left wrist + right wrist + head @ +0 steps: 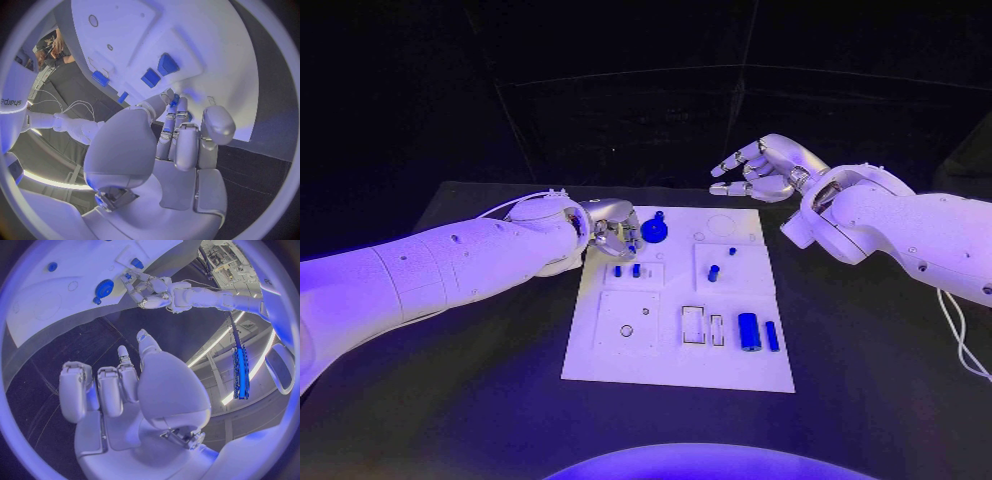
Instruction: Assemble the parts on the task board
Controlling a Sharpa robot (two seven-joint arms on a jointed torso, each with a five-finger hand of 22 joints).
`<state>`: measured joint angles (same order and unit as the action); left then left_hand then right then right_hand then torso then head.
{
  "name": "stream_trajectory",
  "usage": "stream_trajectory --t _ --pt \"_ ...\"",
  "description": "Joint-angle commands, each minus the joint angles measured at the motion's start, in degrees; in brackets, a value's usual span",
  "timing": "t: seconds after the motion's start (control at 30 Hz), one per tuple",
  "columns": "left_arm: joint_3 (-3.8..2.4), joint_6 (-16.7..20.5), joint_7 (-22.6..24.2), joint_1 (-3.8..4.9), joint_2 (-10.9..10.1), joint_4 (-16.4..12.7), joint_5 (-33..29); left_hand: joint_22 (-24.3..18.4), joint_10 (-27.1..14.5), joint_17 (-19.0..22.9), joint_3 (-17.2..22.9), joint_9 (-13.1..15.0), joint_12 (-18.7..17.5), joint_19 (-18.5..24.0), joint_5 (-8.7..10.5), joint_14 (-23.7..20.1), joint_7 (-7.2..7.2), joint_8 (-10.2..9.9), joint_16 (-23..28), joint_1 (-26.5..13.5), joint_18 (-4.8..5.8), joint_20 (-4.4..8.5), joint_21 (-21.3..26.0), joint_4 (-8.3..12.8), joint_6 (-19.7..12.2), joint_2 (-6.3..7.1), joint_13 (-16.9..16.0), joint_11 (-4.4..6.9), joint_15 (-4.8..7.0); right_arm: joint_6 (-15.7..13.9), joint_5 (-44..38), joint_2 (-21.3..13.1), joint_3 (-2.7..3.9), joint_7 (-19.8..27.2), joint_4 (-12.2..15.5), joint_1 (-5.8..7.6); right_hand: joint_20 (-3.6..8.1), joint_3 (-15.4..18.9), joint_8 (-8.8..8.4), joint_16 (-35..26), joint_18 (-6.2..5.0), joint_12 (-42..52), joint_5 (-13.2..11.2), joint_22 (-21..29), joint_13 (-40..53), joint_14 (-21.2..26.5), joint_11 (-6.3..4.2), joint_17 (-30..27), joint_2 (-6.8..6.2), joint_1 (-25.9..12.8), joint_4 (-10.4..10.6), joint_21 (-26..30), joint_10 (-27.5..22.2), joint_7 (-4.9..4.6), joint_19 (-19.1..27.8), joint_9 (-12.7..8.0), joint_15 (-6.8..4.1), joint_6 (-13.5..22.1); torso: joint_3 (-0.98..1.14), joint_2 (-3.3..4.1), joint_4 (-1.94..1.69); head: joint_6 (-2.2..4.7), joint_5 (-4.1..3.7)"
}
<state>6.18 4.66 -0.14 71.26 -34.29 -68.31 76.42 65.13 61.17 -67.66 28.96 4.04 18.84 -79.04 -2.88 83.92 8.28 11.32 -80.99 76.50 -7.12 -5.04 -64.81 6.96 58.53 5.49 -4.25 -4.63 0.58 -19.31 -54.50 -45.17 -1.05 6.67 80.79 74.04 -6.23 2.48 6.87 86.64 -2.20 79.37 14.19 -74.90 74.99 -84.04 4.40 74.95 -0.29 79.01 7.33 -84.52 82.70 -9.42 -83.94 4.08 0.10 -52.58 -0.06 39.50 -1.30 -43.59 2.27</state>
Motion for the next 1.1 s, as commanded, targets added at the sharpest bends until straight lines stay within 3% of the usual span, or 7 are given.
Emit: stream_trajectory --t 0.03,0.23,0.67,0.77,0.9,1.03,1.1 --pt "0.09 -0.72 0.0 -0.14 0.15 0.01 -0.27 -0.15 -1.15 0.37 -0.05 -0.24 -1.0 0.23 -0.14 0.94 0.15 -1.07 0.25 -0.78 0.97 -0.7 0.28 -0.04 -1.31 0.28 0.35 -0.3 -0.71 -0.2 -0.1 -0.01 0.04 0.38 0.09 0.11 0.41 0.28 0.37 -0.21 -0.39 -0.06 0.3 -2.85 5.77 -4.41 -0.17 8.51 0.48 0.07 -0.14 0.3 -0.14 0.13 -0.48 -0.05 -0.31 0.18 -0.01 0.01 0.03 0.01 -0.02" --pt "0.09 -0.16 -0.01 -0.14 -0.01 0.03 -0.27 -0.95 -3.24 1.19 -0.04 -0.27 -2.7 0.78 -0.13 0.66 0.62 -2.47 0.52 -1.38 0.74 -1.23 1.3 -0.03 -2.9 0.93 0.58 -1.01 -1.26 -0.14 -0.1 -0.09 0.04 0.27 0.04 0.11 0.41 0.28 0.37 -0.21 -0.39 -0.06 0.3 -2.85 5.77 -4.41 -0.17 8.51 0.48 0.07 -0.14 0.3 -0.14 0.13 -0.48 -0.05 -0.31 0.18 -0.02 0.01 -0.04 -0.01 -0.08" --pt "0.07 1.41 0.54 -0.15 -1.74 -1.01 -1.3 -1.38 -4.56 1.62 -0.26 -0.17 -3.45 1.07 -0.17 0.5 0.82 -2.93 0.63 -1.69 0.6 -1.56 1.88 0.07 -3.13 1.48 0.54 -1.38 -1.57 0.88 -0.48 -0.27 0.04 -0.54 -0.79 0.11 0.42 0.39 0.4 -0.79 -0.63 -1.64 0.29 -1.66 4.43 -4.16 -0.18 7.51 0.5 0.22 -0.35 0.9 -1.28 0.13 0.08 -0.07 -0.32 0.24 -0.04 -0.03 -0.05 0.07 -0.12" --pt "0.02 2.47 0.97 -0.15 -2.7 -1.49 -1.97 -1.4 -4.71 1.64 -0.3 -0.16 -3.51 1.09 -0.18 0.49 0.86 -2.96 0.63 -1.71 0.58 -1.59 1.91 0.09 -3.13 1.55 0.53 -1.42 -1.6 1.43 -1.98 -0.38 0.03 -1.45 -1.27 0.1 0.61 0.57 0.6 -3.33 -1.32 -11.94 0.11 1.73 -4.15 -3.06 -0.42 3.71 0.69 0.64 -0.75 2.75 -8.26 0.28 1.7 -0.08 -0.54 0.17 -0.03 -0.02 -0.07 0.19 -0.13" --pt "-0.44 5.14 2.54 -0.14 -3.99 -1.99 -4.94 -1.72 -5.17 1.94 -0.47 -0.16 -3.65 1.26 -0.18 0.41 1.02 -3.18 0.73 -1.83 0.49 -1.68 2.29 0.13 -3.31 1.8 0.5 -1.56 -1.71 2.51 -6.52 -0.41 0.02 -2.99 -2.36 0.08 1.12 0.3 1.23 -6.56 -2.58 -38.13 0.15 8.19 -25.54 -1.93 -0.85 -0.4 0.79 2.1 -1.0 6.52 -23.24 0.83 4.61 0.05 -1.09 -1.32 -0.06 -0.09 -0.05 0.37 -0.24" --pt "-0.91 9.06 6.4 -0.12 -5.29 -2.09 -13.54 -3.73 -5.87 3.61 -1.58 -0.12 -3.5 2.35 -0.15 -0.15 1.37 -3.59 1.43 -2.93 -0.01 -1.95 4.56 -0.52 -3.58 2.16 0.34 -1.77 -1.94 4.43 -13.56 -0.32 -0.01 -4.77 -3.65 -0.03 1.19 -1.26 1.66 -8.36 -2.87 -51.25 0.32 10.07 -36.97 -1.73 -0.65 -2.44 0.56 5.09 -1.52 7.86 -25.57 0.74 5.01 0.09 -1.04 -3.43 -0.01 -0.07 -0.02 0.76 -0.26" --pt "-1.0 10.07 8.98 -0.09 -5.81 -1.98 -20.64 -8.31 -6.98 8.86 -1.92 -0.04 -3.42 5.16 -0.27 -2.27 1.58 -3.69 4.08 -2.68 -1.06 -2.18 9.76 -0.67 -3.39 1.7 0.3 -2.03 -2.19 5.3 -17.0 -0.31 -0.02 -5.56 -3.93 -0.26 1.01 -2.47 1.4 -9.22 -2.92 -58.7 -0.36 10.23 -45.28 -1.82 -0.3 -3.24 -0.26 6.24 -1.56 8.12 -21.94 0.74 4.61 -0.16 -0.38 -4.21 0.04 -0.07 0.03 0.84 -0.29"
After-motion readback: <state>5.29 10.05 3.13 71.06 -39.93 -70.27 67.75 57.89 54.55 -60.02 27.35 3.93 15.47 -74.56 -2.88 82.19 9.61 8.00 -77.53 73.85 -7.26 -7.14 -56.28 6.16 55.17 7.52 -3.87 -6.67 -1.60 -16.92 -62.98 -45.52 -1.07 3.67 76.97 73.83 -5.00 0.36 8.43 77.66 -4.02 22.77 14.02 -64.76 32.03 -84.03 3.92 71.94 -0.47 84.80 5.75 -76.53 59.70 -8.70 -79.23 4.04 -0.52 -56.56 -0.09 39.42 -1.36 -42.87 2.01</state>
